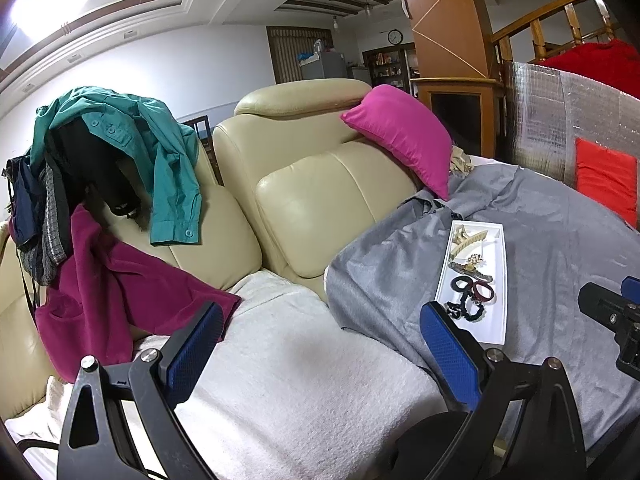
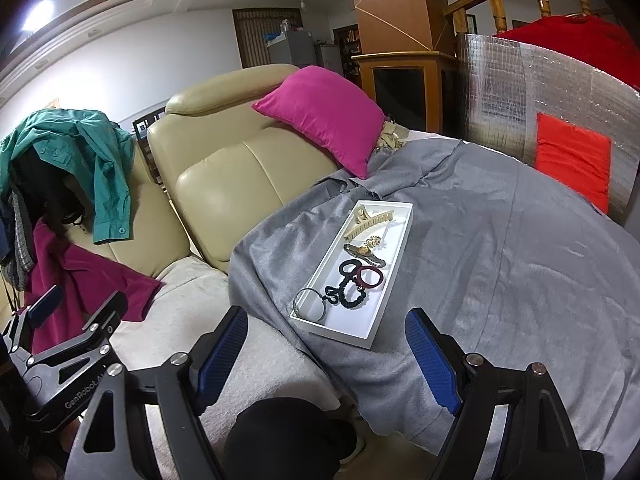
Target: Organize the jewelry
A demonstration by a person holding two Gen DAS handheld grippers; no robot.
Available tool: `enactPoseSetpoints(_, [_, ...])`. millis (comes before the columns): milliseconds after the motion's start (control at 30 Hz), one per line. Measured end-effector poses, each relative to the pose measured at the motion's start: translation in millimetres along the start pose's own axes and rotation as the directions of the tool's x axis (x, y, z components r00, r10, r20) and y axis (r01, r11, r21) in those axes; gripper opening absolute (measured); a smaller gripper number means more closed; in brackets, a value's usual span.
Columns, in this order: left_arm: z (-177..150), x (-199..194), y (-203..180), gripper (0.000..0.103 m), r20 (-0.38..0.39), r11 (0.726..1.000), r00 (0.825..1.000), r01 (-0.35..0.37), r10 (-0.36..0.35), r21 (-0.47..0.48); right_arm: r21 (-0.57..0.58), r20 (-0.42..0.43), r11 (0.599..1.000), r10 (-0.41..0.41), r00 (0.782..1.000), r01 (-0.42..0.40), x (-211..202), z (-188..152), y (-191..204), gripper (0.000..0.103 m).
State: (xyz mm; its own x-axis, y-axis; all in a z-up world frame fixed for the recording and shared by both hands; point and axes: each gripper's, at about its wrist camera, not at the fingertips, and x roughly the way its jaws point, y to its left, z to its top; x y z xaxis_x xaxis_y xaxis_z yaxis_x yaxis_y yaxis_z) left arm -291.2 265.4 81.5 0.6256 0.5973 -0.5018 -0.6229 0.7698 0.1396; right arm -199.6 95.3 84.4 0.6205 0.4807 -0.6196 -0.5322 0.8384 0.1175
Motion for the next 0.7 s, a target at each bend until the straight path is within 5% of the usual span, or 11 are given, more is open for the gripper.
enactPoseSetpoints(700, [4, 40, -12, 0.098, -0.053, 1.0, 0.998, -0.013, 0.013, 0.005, -0.009, -0.048, 1.0, -0.011, 0.999, 0.01, 40, 7, -12, 0.084])
